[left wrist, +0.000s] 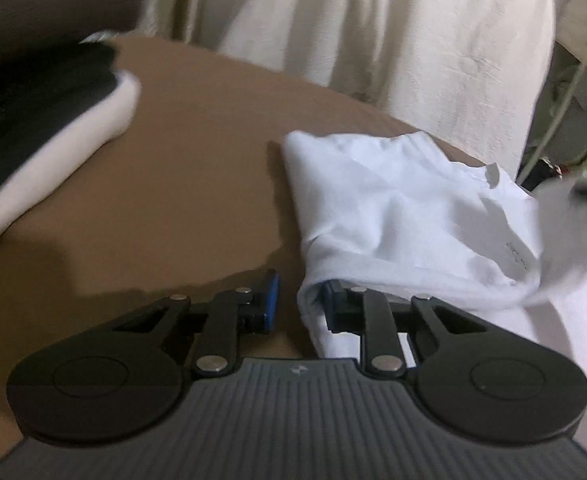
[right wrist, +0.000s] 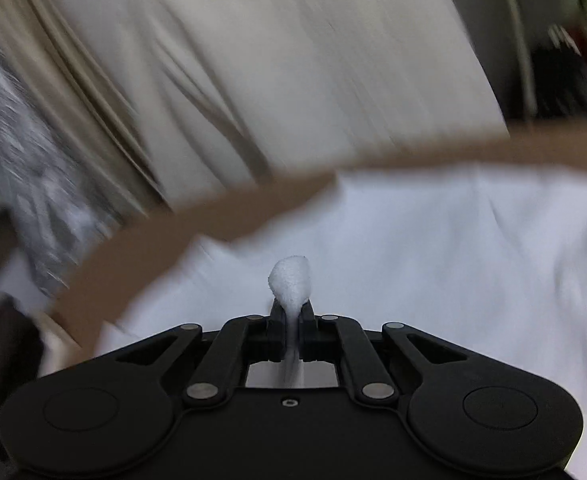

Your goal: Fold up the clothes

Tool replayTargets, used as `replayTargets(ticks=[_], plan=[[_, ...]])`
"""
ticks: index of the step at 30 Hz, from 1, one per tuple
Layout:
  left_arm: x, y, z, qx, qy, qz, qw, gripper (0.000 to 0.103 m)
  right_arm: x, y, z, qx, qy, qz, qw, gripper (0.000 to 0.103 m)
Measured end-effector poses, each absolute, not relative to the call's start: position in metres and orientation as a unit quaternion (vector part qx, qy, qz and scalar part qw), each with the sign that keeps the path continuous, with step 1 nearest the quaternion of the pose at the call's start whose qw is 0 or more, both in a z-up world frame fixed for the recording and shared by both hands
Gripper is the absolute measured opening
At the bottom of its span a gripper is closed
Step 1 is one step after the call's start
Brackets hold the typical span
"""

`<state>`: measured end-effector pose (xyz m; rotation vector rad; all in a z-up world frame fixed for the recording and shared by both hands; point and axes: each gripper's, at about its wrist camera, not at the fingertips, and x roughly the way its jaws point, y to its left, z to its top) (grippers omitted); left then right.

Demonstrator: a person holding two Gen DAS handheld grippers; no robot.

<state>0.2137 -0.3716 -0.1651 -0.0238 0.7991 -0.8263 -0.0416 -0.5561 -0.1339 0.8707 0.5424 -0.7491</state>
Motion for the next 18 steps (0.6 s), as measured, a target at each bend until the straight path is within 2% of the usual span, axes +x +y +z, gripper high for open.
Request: replayTargets(ticks=[8,10,12,14,15,16,18], plan=[[0.206,-0.377,-0.157,0.051,0.381,-0.404,0.830,0.022,-0.091,-0.547,-0.117,0.358,0.242,-0.376,0.820,0.008],[0.207,-0.378,-0.160,0.057,0.389,-0.403,0.826,0.024,-0.104,-0.545,-0.114,0.347,0.241,-0.383,0.821,0.009],[0.215,-0.375,-0.161,0.039,0.404,-0.405,0.820,0.025,-0.118,-0.540,-0.145,0.384,0.297,-0.381,0.787,0.012],[0.220,-0.371,-0.163,0.024,0.415,-0.406,0.814,0.027,-0.125,-0.538,-0.152,0.390,0.298,-0.389,0.780,0.013],[0.221,-0.369,-0.164,0.021,0.420,-0.405,0.812,0.029,-0.129,-0.537,-0.154,0.392,0.298,-0.393,0.776,0.019],[0.222,-0.369,-0.164,0.020,0.422,-0.404,0.812,0.031,-0.129,-0.538,-0.148,0.382,0.300,-0.404,0.775,0.029],[0.222,-0.367,-0.164,0.022,0.426,-0.401,0.811,0.032,-0.128,-0.542,-0.137,0.361,0.305,-0.424,0.773,0.034]])
